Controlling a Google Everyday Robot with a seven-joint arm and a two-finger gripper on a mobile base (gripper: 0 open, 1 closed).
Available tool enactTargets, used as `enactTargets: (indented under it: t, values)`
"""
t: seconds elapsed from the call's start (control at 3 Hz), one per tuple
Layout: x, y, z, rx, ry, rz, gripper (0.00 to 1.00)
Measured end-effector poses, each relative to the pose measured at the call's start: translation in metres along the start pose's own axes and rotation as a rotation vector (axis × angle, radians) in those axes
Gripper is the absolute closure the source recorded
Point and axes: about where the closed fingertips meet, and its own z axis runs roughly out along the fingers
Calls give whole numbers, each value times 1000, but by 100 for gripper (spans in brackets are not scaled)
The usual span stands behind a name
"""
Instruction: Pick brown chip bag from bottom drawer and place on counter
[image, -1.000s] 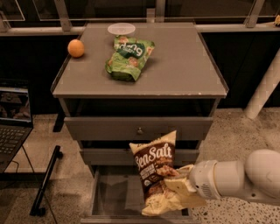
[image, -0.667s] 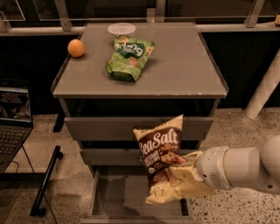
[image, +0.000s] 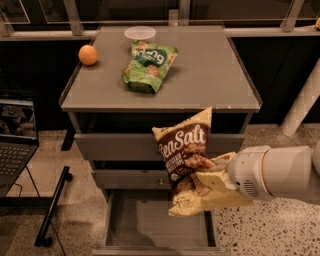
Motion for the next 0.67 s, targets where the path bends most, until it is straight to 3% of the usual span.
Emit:
enactTargets:
  t: [0.33,0.67]
  values:
    - [-9,0,5,-29,6,-39,100]
    - [-34,-10,0,-48,22,-108,100]
